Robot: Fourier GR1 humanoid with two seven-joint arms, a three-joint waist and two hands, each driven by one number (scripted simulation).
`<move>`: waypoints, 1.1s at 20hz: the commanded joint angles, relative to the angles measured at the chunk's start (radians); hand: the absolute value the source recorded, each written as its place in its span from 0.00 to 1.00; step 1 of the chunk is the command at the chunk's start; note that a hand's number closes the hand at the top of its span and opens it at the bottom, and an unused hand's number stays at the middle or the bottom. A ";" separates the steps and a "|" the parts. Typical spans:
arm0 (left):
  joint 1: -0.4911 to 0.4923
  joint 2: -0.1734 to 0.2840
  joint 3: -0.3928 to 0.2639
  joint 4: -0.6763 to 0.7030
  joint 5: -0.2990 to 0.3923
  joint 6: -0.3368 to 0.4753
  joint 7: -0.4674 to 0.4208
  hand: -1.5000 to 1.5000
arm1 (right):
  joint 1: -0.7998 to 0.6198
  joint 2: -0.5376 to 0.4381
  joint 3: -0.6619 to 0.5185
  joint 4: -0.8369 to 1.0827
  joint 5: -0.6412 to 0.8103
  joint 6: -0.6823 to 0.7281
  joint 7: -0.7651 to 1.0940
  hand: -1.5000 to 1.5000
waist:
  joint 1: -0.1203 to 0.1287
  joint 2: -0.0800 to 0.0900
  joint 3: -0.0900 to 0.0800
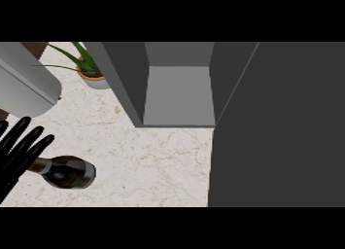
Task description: Pick up the wine, place it into the cabinet and close the cabinet
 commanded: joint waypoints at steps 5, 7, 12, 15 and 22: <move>0.064 0.332 0.272 0.089 0.586 -0.121 0.166 0.00 | 0.060 -0.011 0.031 -0.200 -0.072 -0.041 0.167 0.00 | 0.008 0.003 0.001; 0.080 0.366 0.297 0.068 0.654 -0.090 0.204 0.00 | 0.144 -0.058 -0.018 -0.277 -0.144 0.000 0.191 0.00 | -0.004 0.001 0.003; 0.151 0.401 0.373 0.053 0.773 -0.108 0.263 0.00 | 0.112 -0.051 0.039 -0.385 -0.107 -0.079 0.300 0.00 | 0.005 0.000 0.002; 0.155 0.450 0.427 0.079 0.842 -0.111 0.310 0.00 | 0.105 -0.041 0.074 -0.391 -0.072 -0.096 0.301 0.00 | 0.001 0.001 0.002; 0.182 0.469 0.512 0.171 0.941 -0.137 0.388 0.00 | 0.140 -0.059 0.076 -0.434 -0.084 -0.100 0.307 0.00 | -0.010 0.000 0.002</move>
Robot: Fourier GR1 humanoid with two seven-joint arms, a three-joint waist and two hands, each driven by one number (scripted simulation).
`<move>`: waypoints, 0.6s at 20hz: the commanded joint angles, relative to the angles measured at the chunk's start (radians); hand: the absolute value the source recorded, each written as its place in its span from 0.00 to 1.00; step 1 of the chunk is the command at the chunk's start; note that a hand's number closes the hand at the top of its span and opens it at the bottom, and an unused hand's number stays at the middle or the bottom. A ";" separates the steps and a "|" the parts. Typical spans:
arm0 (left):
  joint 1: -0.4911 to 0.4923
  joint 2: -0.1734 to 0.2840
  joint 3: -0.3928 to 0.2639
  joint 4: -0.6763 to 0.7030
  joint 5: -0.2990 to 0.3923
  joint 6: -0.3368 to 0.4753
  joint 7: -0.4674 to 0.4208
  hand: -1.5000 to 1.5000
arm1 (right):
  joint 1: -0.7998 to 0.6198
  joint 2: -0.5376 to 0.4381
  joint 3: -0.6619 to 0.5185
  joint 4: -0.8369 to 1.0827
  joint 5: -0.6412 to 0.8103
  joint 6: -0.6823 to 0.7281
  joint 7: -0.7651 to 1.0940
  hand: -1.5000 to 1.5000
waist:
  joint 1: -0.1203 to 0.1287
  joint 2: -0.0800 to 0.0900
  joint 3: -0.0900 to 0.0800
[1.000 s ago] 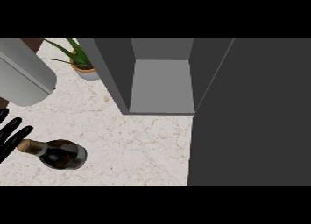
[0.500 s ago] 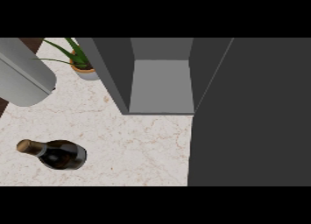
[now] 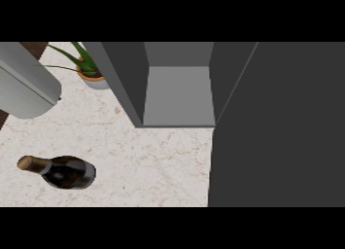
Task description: Pick up the wine, place it into the cabinet and close the cabinet
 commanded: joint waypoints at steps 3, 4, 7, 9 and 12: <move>0.022 0.002 0.063 0.021 0.072 0.005 0.057 0.00 | 0.023 -0.004 0.048 -0.256 -0.008 -0.055 0.120 0.00 | 0.002 0.001 0.000; 0.011 -0.004 0.069 0.030 0.062 0.022 0.047 0.00 | 0.037 -0.034 -0.004 -0.265 -0.060 -0.030 0.117 0.00 | -0.004 0.002 0.001; -0.034 -0.009 0.061 0.088 0.029 0.008 0.056 0.00 | 0.026 -0.028 0.005 -0.256 -0.069 -0.045 0.136 0.00 | -0.013 0.005 0.000; -0.023 -0.015 0.079 0.090 0.034 -0.007 0.061 0.00 | 0.062 -0.038 0.012 -0.321 -0.062 -0.055 0.151 0.00 | -0.021 0.001 0.000; -0.053 -0.016 0.088 0.083 -0.013 0.032 0.048 0.00 | 0.073 -0.010 0.079 -0.285 0.004 -0.065 0.114 0.00 | -0.017 0.002 0.000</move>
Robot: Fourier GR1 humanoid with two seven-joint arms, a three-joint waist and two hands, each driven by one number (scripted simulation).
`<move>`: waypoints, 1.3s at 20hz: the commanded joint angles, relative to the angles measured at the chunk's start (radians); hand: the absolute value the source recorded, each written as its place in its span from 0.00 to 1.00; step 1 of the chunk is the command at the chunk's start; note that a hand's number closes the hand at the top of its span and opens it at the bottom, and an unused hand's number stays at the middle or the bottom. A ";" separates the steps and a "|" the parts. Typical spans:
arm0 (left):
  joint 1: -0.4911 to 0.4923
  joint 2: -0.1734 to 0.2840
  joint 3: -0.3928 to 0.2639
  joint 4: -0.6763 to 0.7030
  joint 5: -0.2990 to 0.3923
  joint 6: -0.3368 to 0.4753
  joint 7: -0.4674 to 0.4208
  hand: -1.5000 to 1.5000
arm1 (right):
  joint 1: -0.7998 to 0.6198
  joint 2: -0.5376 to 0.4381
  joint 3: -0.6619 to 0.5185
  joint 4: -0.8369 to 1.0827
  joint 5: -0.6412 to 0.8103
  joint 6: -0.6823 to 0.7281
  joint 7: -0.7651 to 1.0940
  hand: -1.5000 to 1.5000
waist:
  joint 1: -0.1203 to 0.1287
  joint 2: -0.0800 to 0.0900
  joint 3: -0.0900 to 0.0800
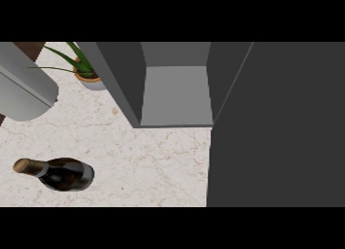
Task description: Pick up the wine, place it into the cabinet and close the cabinet
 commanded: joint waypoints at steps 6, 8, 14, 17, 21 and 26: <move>-0.093 -0.057 -0.052 0.081 -0.231 -0.014 -0.018 0.00 | 0.017 -0.007 -0.026 -0.230 -0.085 -0.031 0.104 0.00 | -0.005 0.004 0.000; -0.079 -0.129 -0.087 0.113 -0.294 -0.103 -0.013 0.00 | 0.042 0.005 0.012 -0.242 -0.047 -0.042 0.116 0.00 | -0.007 0.003 -0.001; -0.217 -0.238 -0.175 0.139 -0.555 -0.098 -0.089 0.00 | 0.020 0.030 -0.006 -0.152 -0.050 -0.013 0.068 0.00 | -0.008 0.005 0.000; -0.250 -0.263 -0.185 0.236 -0.628 -0.149 -0.094 0.00 | 0.097 0.034 0.002 -0.165 -0.066 0.028 0.002 0.00 | -0.016 0.004 0.000; -0.314 -0.370 -0.224 0.280 -0.817 -0.156 -0.158 0.00 | 0.082 0.006 -0.088 -0.179 -0.136 0.049 0.026 0.00 | -0.016 0.005 0.001; -0.354 -0.430 -0.132 0.421 -1.056 -0.236 -0.311 0.00 | 0.134 0.020 -0.036 -0.164 -0.091 0.067 -0.019 0.00 | -0.017 0.006 -0.001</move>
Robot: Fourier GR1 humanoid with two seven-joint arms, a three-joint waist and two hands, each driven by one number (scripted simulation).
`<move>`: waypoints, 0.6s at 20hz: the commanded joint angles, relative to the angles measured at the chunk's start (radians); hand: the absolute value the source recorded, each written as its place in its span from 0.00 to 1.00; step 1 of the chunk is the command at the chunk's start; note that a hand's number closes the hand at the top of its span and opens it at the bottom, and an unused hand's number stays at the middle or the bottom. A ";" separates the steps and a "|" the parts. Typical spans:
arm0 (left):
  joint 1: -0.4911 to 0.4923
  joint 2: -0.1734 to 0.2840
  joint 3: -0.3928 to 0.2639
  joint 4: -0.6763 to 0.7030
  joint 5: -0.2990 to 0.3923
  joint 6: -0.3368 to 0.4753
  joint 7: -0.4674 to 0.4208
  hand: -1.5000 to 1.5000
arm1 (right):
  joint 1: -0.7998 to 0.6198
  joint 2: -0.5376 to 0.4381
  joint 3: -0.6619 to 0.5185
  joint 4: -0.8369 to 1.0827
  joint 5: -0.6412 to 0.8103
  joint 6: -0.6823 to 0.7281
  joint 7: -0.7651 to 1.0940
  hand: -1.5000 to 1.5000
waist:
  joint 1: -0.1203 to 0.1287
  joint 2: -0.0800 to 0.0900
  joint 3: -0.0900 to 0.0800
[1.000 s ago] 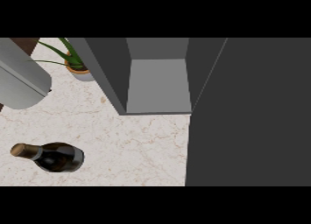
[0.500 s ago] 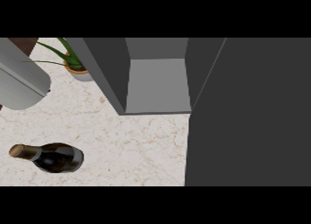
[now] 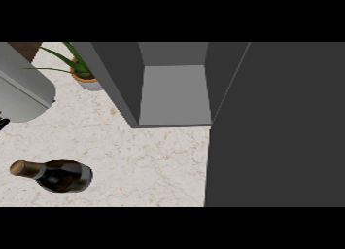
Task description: Pick up the wine, place it into the cabinet and close the cabinet
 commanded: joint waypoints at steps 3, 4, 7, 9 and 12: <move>-0.098 -0.059 0.047 0.166 -0.284 -0.048 -0.162 0.00 | 0.058 -0.032 -0.067 -0.162 -0.155 0.039 0.042 0.00 | 0.002 0.001 0.000; -0.091 -0.053 0.053 0.200 -0.312 -0.091 -0.191 0.00 | 0.047 0.000 -0.031 -0.139 -0.090 0.010 0.038 0.00 | 0.010 0.001 0.000; -0.104 -0.106 0.046 0.302 -0.456 -0.137 -0.298 0.00 | 0.011 -0.010 -0.050 -0.161 -0.117 0.007 0.092 0.00 | 0.006 0.004 -0.002; -0.143 -0.102 0.039 0.343 -0.515 -0.119 -0.333 0.00 | 0.023 -0.020 -0.094 -0.146 -0.167 0.038 0.067 0.00 | 0.005 0.003 -0.001; -0.173 -0.085 0.034 0.452 -0.572 -0.164 -0.395 0.00 | 0.032 0.009 -0.057 -0.150 -0.132 0.018 0.082 0.00 | 0.003 0.004 -0.002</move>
